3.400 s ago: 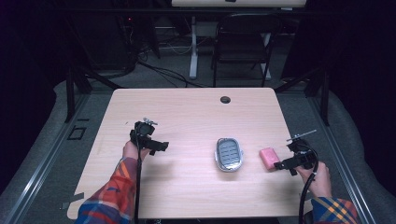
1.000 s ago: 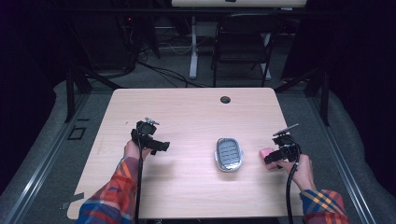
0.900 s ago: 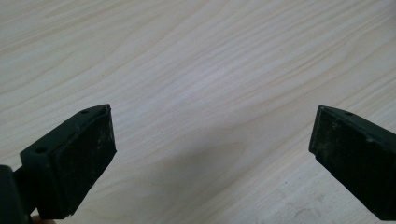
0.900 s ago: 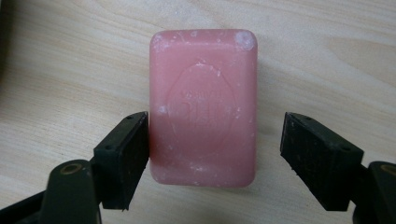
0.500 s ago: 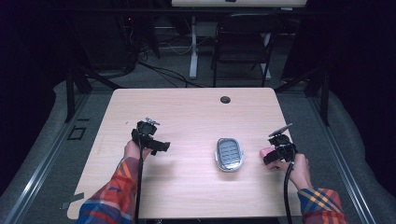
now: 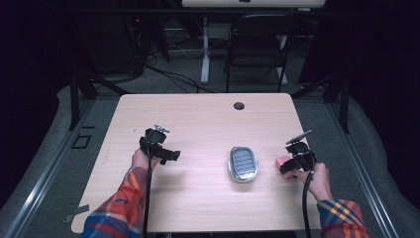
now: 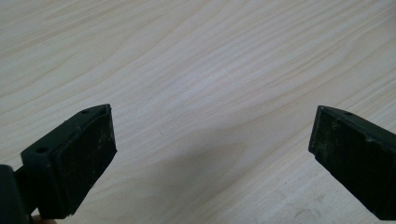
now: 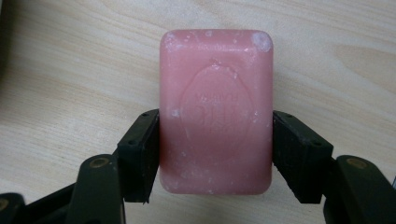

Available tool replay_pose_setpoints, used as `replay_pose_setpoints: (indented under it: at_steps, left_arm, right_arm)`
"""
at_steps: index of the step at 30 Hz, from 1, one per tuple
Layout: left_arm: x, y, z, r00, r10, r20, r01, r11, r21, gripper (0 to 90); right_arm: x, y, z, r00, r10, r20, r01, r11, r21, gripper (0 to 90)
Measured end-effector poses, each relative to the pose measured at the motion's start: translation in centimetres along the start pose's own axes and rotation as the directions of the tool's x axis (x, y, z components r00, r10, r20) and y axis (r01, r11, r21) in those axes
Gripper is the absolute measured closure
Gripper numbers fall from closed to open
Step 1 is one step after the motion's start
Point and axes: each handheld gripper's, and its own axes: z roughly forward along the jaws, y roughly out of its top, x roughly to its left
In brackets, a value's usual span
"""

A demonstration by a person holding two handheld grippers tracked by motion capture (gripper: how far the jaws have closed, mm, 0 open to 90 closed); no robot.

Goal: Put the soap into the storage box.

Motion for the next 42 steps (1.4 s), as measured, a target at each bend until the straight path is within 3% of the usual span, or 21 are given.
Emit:
replay_pose_setpoints:
  at_steps: [6,12,16,22,23,24,29,31,37,42]
  left_arm:
    - [0.1,0.0,-0.1,1.0000,0.001,0.004,-0.001,1.0000,-0.005,0.6]
    - [0.0,0.0,0.1,1.0000,0.002,0.007,-0.002,1.0000,-0.001,0.6]
    - [0.0,0.1,0.0,1.0000,0.002,0.007,-0.002,1.0000,-0.004,0.7]
    - [0.0,0.1,0.0,1.0000,0.002,0.007,-0.001,1.0000,-0.006,0.8]
    - [0.0,0.1,0.0,1.0000,0.001,0.005,-0.001,1.0000,-0.007,0.8]
    - [0.0,0.1,0.0,1.0000,0.002,0.006,-0.002,1.0000,-0.006,0.8]
    - [-0.1,0.2,0.1,0.9999,0.006,0.009,-0.006,1.0000,-0.002,0.8]
    - [-0.1,0.1,0.0,1.0000,0.005,0.008,-0.005,1.0000,-0.003,0.8]
    - [0.0,0.1,0.0,1.0000,0.004,0.006,-0.004,1.0000,-0.005,0.8]
    - [-0.1,0.1,0.0,1.0000,0.006,0.006,-0.006,1.0000,-0.002,0.9]
  right_arm:
    - [-0.2,0.1,-0.5,0.9995,-0.030,-0.002,0.030,0.999,0.024,37.2]
    - [-0.3,0.1,-0.7,0.9998,-0.019,0.000,0.019,1.000,0.006,37.1]
    - [-0.2,0.2,-1.1,0.9980,-0.061,0.017,0.060,0.998,0.023,37.1]
    - [-0.2,0.3,-1.6,0.9972,-0.070,0.026,0.069,0.997,0.030,37.2]
    - [-0.2,0.3,-1.6,0.9982,-0.054,0.025,0.054,0.998,0.009,37.1]
    - [-0.3,0.4,-1.9,0.9965,-0.076,0.034,0.076,0.997,0.024,37.1]
    - [-0.3,0.7,-2.3,0.9949,-0.094,0.037,0.092,0.995,0.035,37.1]
    - [-0.1,0.7,-2.5,0.9958,-0.081,0.044,0.080,0.997,0.010,37.1]
    - [0.1,1.2,-3.1,0.9930,-0.109,0.045,0.108,0.994,0.025,37.1]
    - [0.1,1.6,-3.5,0.9939,-0.100,0.047,0.100,0.995,-0.004,37.1]
